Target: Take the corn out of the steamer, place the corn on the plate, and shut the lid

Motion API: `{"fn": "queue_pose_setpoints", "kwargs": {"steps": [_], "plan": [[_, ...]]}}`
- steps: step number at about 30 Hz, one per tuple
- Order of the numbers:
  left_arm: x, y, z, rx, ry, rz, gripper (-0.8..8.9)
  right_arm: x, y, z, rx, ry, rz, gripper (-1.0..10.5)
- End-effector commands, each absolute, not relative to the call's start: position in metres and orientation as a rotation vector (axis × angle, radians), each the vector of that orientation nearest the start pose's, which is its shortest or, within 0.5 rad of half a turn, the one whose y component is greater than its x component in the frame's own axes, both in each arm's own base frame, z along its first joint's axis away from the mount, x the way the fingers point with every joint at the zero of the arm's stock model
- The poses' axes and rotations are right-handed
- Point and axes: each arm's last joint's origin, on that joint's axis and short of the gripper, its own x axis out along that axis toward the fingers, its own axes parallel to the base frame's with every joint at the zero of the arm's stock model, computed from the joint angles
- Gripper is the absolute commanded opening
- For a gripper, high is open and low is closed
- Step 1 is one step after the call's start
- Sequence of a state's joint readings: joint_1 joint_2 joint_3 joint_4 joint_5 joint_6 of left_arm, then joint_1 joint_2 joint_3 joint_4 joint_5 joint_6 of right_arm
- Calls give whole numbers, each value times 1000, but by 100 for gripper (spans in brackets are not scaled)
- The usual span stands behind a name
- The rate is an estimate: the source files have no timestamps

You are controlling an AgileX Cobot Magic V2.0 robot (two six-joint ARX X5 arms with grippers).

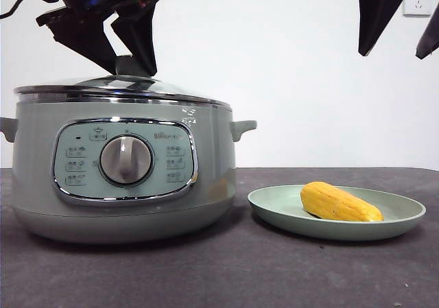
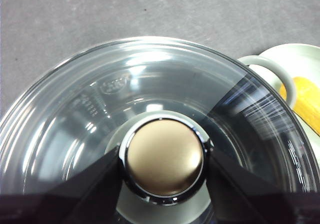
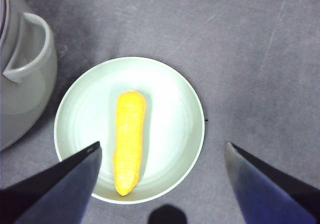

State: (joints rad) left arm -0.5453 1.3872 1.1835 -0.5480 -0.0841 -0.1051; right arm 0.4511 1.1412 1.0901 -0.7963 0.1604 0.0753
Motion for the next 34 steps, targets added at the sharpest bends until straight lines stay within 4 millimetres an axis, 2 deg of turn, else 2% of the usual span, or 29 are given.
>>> {"fn": "queue_pose_setpoints", "kwargs": {"steps": [1, 5, 6, 8, 9, 10, 13, 16, 18, 22, 23, 24, 25, 26, 28, 31, 34], "plan": [[253, -153, 311, 125, 714, -418, -9, 202, 92, 317, -178, 823, 235, 409], [253, -152, 310, 130, 730, -414, 11, 202, 92, 317, -178, 824, 235, 409], [253, -152, 310, 131, 735, -412, 92, 202, 92, 317, -178, 824, 235, 409], [252, -152, 309, 132, 740, -413, 376, 202, 92, 317, -178, 824, 235, 409], [252, -152, 309, 132, 739, -413, 471, 202, 92, 317, -178, 824, 235, 409], [252, -152, 310, 131, 738, -414, 480, 202, 92, 317, -178, 823, 235, 409], [253, -152, 312, 126, 715, -411, 480, 202, 92, 317, -178, 823, 236, 409], [244, -145, 329, 112, 644, -392, 480, 201, 92, 318, -177, 822, 238, 409], [228, -136, 348, 88, 579, -401, 471, 201, 92, 318, -175, 817, 240, 409], [179, -106, 382, 61, 497, -406, 456, 193, 89, 325, -171, 785, 251, 404], [167, -98, 387, 65, 490, -387, 364, 189, 87, 329, -165, 765, 252, 388], [156, -90, 390, 88, 485, -358, 214, 185, 85, 333, -157, 742, 255, 322], [146, -82, 391, 122, 481, -315, 54, 179, 83, 338, -149, 719, 257, 230], [138, -76, 393, 137, 478, -262, -14, 173, 80, 342, -135, 691, 260, 139], [124, -66, 392, 139, 465, -224, -9, 158, 76, 347, -113, 615, 279, 37], [111, -58, 382, 115, 420, -221, -9, 143, 71, 342, -85, 524, 301, 18], [102, -52, 361, 95, 387, -223, -9, 129, 66, 330, -61, 446, 321, -10]]}}
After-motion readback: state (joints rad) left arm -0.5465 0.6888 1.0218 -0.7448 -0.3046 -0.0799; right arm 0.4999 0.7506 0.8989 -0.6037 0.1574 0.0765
